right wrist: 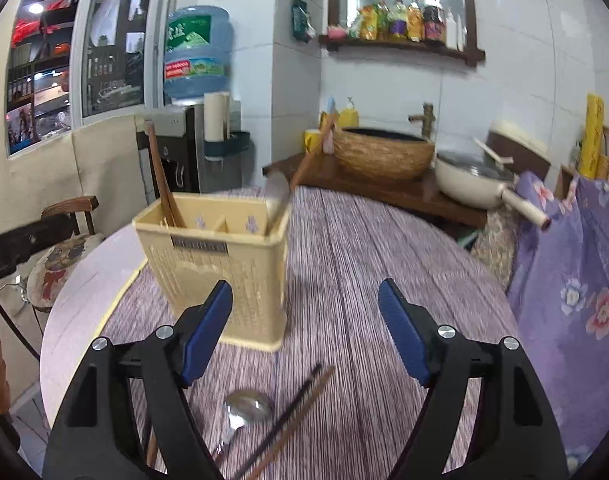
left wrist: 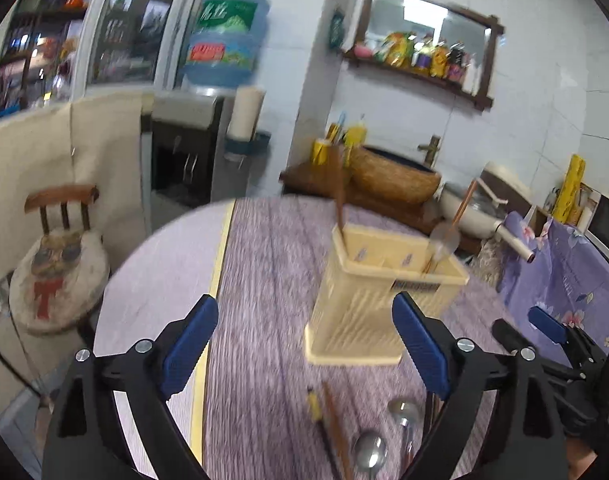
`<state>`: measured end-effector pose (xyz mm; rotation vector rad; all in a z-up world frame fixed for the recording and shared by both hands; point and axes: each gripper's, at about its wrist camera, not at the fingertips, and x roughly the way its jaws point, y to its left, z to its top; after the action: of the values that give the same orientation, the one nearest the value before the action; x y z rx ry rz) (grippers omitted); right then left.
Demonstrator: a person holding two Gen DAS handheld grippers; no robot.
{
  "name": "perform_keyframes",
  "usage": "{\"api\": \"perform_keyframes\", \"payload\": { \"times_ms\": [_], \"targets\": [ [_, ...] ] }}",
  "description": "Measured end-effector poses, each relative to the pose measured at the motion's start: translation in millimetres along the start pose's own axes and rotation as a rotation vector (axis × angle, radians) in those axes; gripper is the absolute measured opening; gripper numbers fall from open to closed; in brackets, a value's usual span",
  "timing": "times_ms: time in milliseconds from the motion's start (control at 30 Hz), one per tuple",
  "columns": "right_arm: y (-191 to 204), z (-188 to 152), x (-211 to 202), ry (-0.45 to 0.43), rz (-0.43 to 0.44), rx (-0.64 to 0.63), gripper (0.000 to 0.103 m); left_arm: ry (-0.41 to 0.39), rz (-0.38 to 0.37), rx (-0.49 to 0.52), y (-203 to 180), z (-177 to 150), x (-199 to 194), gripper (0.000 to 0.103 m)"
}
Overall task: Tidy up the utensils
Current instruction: 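Move both open tools back toward the remaining utensils on the table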
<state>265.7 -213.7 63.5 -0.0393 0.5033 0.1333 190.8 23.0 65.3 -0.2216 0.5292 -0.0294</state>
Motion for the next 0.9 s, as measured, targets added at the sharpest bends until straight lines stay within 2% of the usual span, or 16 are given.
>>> {"api": "perform_keyframes", "payload": {
  "times_ms": [100,267,367,467,667,900],
  "targets": [
    [-8,-22,2,0.089,-0.001,0.033,0.075,0.056,0.012,-0.049,17,-22,3,0.09],
    [-9,-60,11,0.198,-0.028,0.04,0.075,0.132,0.061,-0.02,22,-50,12,0.09],
    [-12,-77,17,0.249,-0.022,0.06,0.066,0.171,0.077,0.007,20,-65,18,0.087],
    [-14,-94,24,0.3,-0.015,0.082,0.058,0.217,0.071,0.01,20,-78,24,0.076],
    [-9,-110,33,0.356,0.009,0.109,0.052,0.278,0.063,0.008,17,-96,34,0.064],
    [7,-112,42,0.393,-0.002,0.096,0.046,0.296,0.061,0.021,14,-104,35,0.063]
  ]
}}
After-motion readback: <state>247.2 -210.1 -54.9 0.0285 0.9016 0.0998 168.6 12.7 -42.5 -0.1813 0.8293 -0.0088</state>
